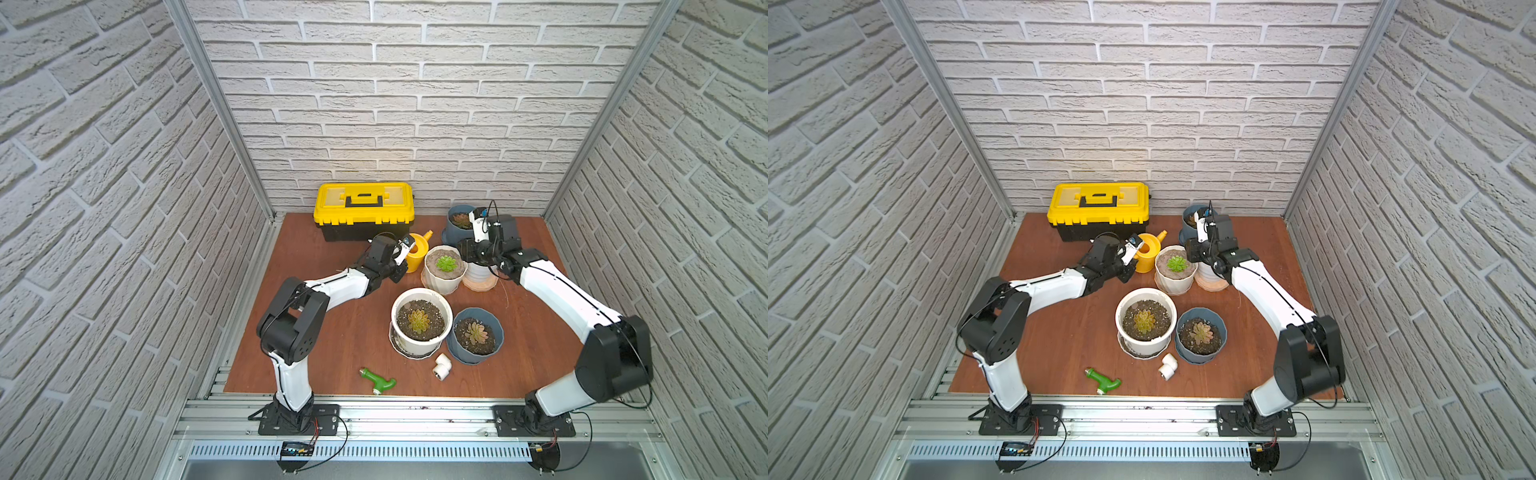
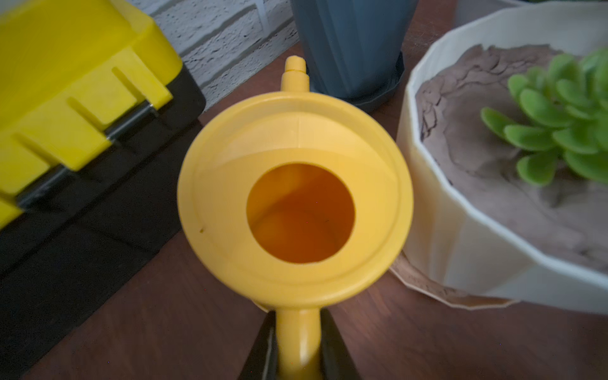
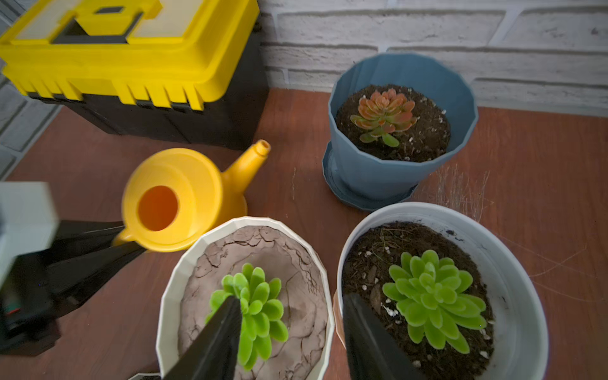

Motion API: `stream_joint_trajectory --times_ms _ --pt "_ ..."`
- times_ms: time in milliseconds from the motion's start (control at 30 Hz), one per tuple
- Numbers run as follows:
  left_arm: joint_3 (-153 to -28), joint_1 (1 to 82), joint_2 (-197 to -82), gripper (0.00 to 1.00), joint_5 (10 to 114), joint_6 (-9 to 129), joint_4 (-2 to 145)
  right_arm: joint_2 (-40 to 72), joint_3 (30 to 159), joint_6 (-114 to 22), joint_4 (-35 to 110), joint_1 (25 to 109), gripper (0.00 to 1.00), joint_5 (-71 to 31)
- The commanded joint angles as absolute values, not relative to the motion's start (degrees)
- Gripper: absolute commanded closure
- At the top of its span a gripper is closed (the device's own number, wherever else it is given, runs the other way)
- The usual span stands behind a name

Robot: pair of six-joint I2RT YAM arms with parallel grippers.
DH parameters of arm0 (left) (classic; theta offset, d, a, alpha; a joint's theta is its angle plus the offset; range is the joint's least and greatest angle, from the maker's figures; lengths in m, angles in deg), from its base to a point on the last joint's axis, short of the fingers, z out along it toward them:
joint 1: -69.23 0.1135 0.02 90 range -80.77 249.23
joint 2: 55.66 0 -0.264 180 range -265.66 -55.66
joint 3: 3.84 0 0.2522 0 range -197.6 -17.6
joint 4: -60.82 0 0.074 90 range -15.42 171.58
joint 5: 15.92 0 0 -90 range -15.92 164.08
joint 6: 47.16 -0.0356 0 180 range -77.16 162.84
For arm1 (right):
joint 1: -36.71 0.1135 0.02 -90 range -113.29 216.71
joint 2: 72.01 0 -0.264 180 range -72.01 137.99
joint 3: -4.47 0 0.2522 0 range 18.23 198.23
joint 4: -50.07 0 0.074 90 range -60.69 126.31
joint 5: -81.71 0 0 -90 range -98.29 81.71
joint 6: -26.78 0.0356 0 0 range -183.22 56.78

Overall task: Water the succulent around the soil edge
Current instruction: Move the pot to the center of the board.

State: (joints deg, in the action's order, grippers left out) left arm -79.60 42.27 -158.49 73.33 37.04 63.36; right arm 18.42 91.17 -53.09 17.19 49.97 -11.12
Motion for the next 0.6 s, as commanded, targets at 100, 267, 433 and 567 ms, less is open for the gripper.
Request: stream_joint_trajectory --times_ms 100,267,433,567 --pt "-67.7 42.1 -147.0 1.0 85.1 40.9 53.8 19.0 89.5 -51.0 10.2 49.9 0.5 -12.7" --pt "-59.6 42.1 -139.1 1.0 90.7 45.0 53.9 19.0 87.3 -50.1 10.5 50.0 0.54 -12.8" --pt "-51.9 42.0 -131.3 0.98 91.8 47.4 55.6 19.7 86.1 -48.4 11.3 50.2 0.65 -14.6" --pt "-48.0 42.0 -126.4 0.97 91.4 49.5 58.8 20.2 85.9 -46.9 12.8 51.5 0.68 -15.7"
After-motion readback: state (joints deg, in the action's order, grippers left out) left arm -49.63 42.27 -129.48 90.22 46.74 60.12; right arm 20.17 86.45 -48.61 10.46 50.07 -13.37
